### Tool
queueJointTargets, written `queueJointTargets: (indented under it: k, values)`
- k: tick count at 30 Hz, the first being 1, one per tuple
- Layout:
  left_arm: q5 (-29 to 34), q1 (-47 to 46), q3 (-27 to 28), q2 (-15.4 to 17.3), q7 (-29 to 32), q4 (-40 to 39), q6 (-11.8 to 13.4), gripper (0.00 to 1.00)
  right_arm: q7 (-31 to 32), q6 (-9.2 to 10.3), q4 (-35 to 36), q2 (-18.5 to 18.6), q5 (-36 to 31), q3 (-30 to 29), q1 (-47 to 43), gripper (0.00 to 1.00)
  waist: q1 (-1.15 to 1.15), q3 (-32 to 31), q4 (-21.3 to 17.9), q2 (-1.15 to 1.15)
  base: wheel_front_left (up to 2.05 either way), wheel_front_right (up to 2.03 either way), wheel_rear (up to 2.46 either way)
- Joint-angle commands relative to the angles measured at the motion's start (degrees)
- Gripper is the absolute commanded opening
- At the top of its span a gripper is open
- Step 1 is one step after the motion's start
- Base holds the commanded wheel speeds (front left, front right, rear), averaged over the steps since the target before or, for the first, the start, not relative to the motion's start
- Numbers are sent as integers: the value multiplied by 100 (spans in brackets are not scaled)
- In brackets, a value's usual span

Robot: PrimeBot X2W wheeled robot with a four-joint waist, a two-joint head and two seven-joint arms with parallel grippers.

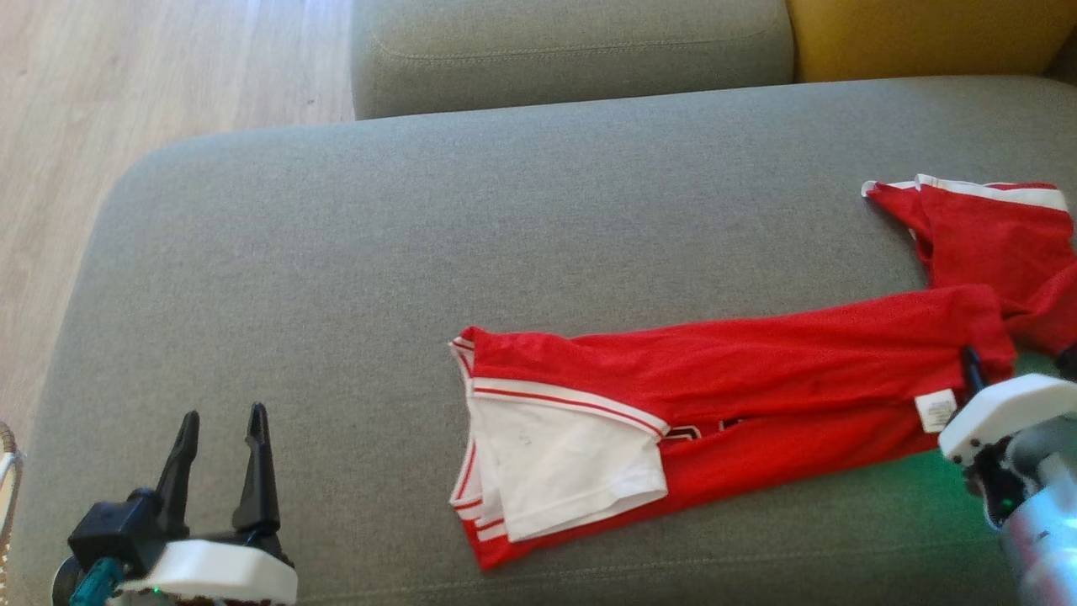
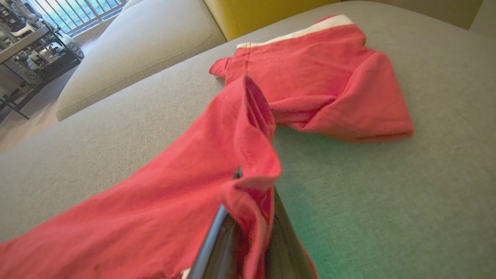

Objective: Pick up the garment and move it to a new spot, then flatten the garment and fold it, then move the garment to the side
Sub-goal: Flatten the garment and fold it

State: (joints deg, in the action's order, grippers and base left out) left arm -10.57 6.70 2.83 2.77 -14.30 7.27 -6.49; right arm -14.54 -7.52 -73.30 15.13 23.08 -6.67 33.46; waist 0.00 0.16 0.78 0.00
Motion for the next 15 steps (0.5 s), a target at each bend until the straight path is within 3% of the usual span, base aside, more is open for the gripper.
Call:
queueJointTargets:
  k: [1, 8, 15]
  values:
    - [3, -209, 220, 11, -70, -159, 22, 100, -45, 3, 112, 99, -159, -6, 264, 0, 0, -10, 5, 0, 0, 0, 0]
    - [-40, -181, 200, 11, -70, -130, 57, 100, -45, 3, 44, -396, -718, -273, 427, 0, 0, -115, -10, 0, 0, 0, 0]
    - [-77, -112, 255, 11, -70, -142, 107, 100, 174, 3, 274, -1110, -718, -139, 653, 0, 0, -288, -75, 0, 0, 0, 0]
